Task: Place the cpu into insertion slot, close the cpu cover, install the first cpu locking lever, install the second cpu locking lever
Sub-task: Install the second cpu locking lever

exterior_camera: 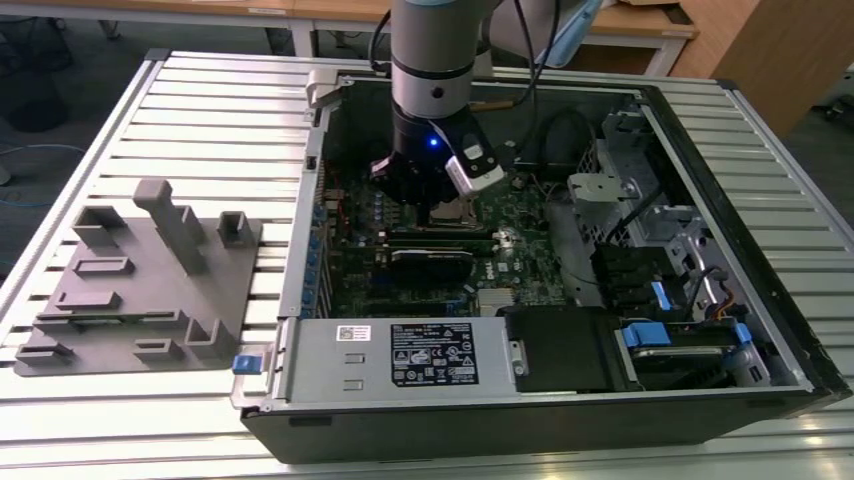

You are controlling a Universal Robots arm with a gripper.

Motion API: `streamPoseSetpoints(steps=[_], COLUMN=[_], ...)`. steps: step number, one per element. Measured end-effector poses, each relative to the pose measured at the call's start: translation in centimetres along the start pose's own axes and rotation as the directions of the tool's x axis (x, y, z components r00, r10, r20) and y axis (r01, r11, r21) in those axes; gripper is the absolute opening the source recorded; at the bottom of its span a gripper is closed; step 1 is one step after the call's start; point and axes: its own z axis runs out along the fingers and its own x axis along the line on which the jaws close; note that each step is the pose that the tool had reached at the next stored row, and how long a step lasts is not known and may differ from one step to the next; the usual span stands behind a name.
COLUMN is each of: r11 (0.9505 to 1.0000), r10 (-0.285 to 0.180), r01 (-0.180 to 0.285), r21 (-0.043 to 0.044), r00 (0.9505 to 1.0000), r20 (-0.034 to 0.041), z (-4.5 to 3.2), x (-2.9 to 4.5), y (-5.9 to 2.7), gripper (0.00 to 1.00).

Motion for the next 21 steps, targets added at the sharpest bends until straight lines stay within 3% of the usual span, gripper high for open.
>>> streamPoseSetpoints(steps=[21], r11=[1.0000], r10=[0.000], r01=[0.000], r21=[0.0000], r00=[1.0000], r20=[-0.0001], z=[0.93], x=[0.48], y=[-0.17], gripper=[0.11])
